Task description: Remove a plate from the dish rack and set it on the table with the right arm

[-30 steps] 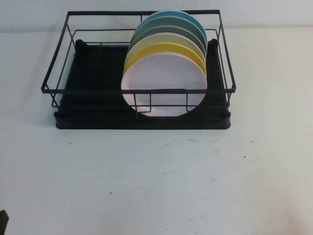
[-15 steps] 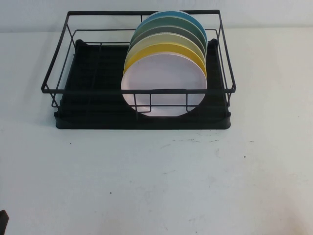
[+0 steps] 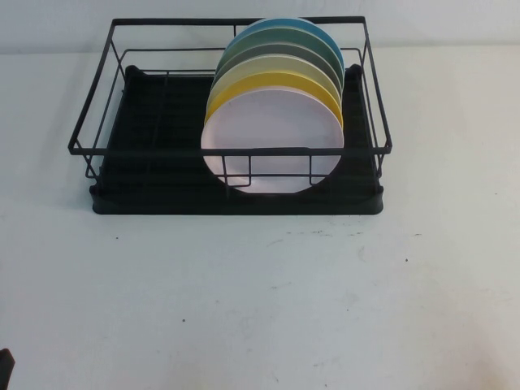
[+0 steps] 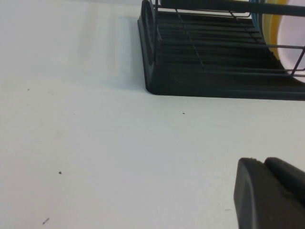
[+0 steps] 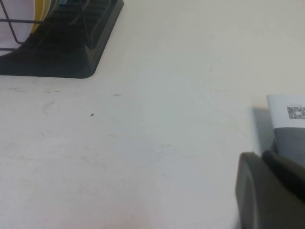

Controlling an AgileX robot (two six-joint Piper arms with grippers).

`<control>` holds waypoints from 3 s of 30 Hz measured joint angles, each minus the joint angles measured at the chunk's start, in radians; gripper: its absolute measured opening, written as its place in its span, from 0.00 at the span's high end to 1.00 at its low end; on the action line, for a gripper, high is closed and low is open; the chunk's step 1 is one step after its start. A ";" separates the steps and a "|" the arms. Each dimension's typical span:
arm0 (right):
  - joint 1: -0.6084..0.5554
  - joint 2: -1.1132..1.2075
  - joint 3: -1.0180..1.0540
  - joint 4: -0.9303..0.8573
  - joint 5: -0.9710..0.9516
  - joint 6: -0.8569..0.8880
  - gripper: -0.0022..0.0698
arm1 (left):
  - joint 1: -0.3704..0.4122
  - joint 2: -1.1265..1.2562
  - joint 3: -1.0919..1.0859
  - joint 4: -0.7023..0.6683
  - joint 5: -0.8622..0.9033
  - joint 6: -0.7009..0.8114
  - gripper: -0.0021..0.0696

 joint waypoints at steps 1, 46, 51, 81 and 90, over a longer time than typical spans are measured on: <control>0.000 0.000 0.000 0.009 0.000 0.000 1.00 | 0.000 0.000 0.000 0.000 0.000 0.000 0.97; 0.236 1.077 -0.871 0.416 0.279 -0.326 1.00 | 0.000 0.000 0.000 0.000 0.000 0.000 0.98; 0.408 1.257 -1.065 0.309 0.239 -0.375 0.98 | 0.000 0.000 0.000 0.000 0.000 0.000 0.98; 0.503 1.805 -1.548 0.252 0.029 -0.906 0.58 | 0.000 0.000 0.000 0.000 0.000 0.000 0.98; 0.489 1.857 -1.552 0.252 0.015 -0.963 0.61 | 0.000 0.000 0.000 0.000 0.000 0.000 0.97</control>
